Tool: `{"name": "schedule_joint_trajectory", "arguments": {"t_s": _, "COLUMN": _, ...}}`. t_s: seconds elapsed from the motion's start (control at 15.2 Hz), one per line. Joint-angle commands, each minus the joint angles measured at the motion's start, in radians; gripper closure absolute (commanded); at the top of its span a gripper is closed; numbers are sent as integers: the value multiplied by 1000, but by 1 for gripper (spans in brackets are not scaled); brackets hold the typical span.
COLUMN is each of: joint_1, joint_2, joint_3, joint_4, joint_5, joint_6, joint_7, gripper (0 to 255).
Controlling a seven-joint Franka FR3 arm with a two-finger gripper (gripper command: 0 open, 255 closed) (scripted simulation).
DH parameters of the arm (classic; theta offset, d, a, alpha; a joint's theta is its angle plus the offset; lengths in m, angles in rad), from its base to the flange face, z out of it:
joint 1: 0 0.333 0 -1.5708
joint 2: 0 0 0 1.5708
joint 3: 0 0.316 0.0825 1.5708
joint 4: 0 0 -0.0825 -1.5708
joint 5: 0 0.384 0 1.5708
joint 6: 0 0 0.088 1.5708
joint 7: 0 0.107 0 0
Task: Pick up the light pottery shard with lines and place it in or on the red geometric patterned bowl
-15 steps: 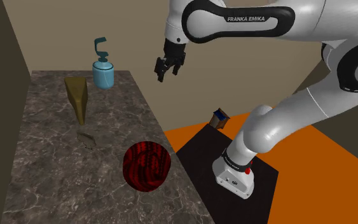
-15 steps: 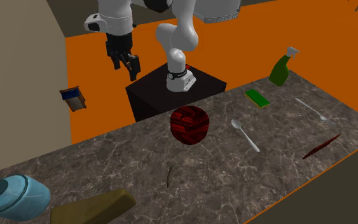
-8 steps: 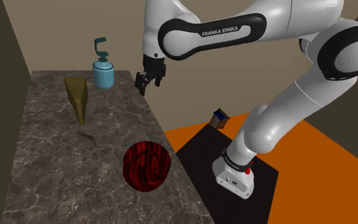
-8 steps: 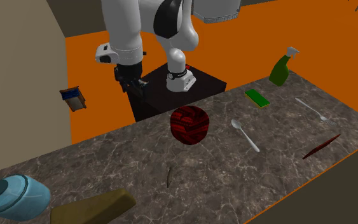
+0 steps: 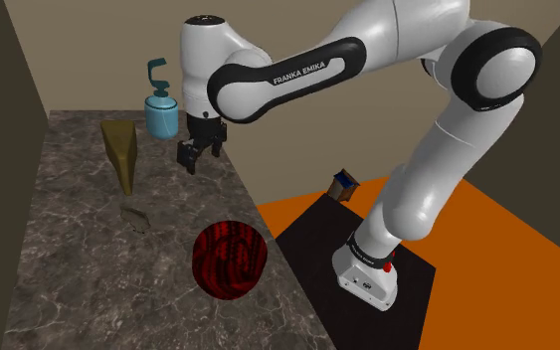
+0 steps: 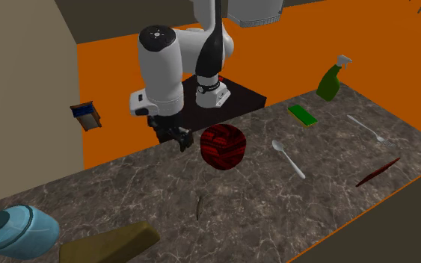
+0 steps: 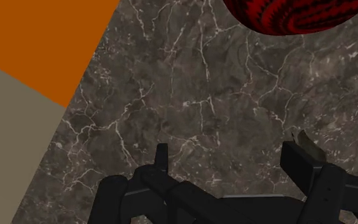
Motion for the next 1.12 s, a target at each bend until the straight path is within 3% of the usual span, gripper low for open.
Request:
{"name": "schedule_joint_trajectory", "arguments": {"t_s": 0.0, "joint_1": 17, "joint_2": 74, "joint_3": 18, "joint_4": 51, "joint_5": -23, "joint_6": 12, "joint_7": 26, "gripper": 0}}
{"name": "schedule_joint_trajectory", "arguments": {"t_s": 0.79, "joint_1": 166, "joint_2": 485, "joint_3": 49, "joint_4": 358, "joint_5": -164, "joint_6": 43, "joint_7": 131, "gripper": 0}}
{"name": "schedule_joint_trajectory", "arguments": {"t_s": 1.06, "joint_1": 170, "joint_2": 512, "joint_3": 40, "joint_4": 342, "joint_5": -178, "joint_6": 85, "joint_7": 140, "gripper": 0}}
